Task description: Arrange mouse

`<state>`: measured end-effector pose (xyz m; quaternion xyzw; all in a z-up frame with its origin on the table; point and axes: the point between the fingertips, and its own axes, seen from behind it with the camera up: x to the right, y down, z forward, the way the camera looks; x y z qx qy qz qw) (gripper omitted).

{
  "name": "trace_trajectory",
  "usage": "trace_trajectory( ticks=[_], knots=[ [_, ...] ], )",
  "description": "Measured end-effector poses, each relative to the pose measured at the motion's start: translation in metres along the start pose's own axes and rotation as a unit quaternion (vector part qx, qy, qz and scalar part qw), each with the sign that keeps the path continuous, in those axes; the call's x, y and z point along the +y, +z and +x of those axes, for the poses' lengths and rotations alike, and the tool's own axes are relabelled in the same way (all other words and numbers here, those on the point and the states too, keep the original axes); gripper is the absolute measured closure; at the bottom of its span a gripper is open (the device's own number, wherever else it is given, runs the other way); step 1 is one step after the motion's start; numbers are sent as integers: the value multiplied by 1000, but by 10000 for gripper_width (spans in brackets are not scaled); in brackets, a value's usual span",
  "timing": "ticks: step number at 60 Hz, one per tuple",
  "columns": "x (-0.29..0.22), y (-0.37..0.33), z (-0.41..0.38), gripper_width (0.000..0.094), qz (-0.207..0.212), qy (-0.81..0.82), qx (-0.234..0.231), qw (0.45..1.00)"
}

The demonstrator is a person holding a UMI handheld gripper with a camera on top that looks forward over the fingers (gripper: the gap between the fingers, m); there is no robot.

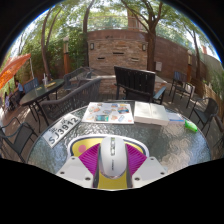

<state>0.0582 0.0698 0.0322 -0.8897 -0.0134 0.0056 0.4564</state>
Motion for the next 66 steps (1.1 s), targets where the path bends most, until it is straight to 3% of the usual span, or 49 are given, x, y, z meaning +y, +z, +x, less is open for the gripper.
trace_trajectory(
  ticks=[10,15,18,22,36,50,66],
  knots=[
    [45,18,-11,406,-66,-4,-9,998],
    [26,-6,-13,65,-45,-12,-7,999],
    [7,-21,-12,116,-36,-18,-9,999],
    [-10,-51,-12,66,-26,-19,-1,999],
    [-40,-167,-19,74,-13,-23,26,999],
    [-30,-238,-26,71,-19,-3,46,999],
    [-9,-261,-30,75,-29,-9,49,998]
  ],
)
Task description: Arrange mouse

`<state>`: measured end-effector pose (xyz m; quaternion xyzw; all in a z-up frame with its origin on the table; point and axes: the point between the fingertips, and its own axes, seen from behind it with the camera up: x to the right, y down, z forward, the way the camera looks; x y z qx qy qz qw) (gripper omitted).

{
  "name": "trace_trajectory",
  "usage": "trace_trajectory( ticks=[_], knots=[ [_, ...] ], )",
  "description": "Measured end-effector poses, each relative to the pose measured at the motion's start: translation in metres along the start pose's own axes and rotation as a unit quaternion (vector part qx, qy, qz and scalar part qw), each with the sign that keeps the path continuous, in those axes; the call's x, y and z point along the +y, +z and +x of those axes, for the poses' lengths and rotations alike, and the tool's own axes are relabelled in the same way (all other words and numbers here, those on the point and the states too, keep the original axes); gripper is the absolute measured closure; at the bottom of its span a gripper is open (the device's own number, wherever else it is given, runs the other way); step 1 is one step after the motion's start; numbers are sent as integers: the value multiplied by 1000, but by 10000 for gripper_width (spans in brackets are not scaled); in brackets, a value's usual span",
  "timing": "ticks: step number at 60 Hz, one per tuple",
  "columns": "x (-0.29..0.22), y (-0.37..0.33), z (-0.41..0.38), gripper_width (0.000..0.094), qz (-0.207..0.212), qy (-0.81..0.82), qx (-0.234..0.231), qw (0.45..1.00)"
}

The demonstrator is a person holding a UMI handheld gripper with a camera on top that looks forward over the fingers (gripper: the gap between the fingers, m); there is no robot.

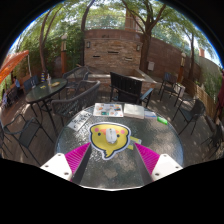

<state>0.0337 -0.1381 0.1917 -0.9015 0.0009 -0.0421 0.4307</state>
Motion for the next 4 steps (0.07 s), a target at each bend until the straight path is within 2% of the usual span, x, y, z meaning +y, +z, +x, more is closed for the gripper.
trace_trajectory(
  ticks=[4],
  knots=[
    [2,1,-1,75,-2,-2,-2,1000]
  ],
)
